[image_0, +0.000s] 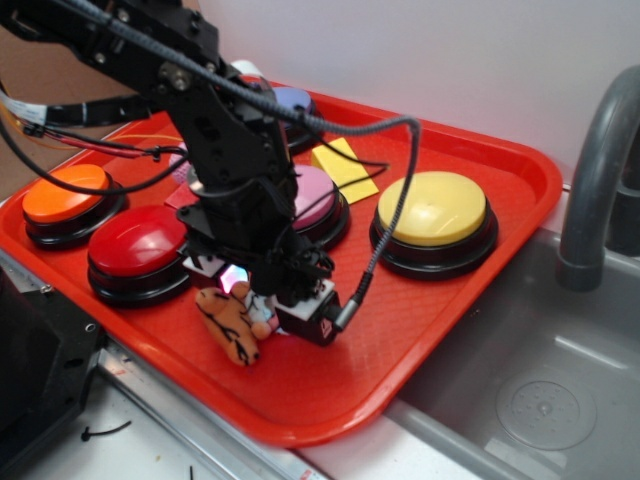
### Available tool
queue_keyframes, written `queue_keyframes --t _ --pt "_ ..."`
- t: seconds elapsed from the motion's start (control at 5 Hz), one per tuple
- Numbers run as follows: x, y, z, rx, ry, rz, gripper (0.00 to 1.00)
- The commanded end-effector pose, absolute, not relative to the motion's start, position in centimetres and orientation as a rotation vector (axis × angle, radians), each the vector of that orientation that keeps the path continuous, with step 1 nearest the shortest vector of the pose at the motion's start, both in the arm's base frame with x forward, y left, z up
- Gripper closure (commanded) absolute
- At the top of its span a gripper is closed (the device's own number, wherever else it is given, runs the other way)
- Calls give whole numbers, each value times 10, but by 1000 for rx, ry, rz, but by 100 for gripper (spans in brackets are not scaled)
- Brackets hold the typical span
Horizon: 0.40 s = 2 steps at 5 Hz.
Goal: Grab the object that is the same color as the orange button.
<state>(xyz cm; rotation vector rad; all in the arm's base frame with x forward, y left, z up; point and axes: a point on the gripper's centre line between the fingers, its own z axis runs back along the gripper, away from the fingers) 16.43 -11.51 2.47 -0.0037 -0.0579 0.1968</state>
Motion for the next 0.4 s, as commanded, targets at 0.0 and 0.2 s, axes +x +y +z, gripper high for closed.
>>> queue_keyframes --t 0.0,0.2 --pt "160 -114 18 0 -55 202 100" --pt "166 -105 34 -10 -53 207 100"
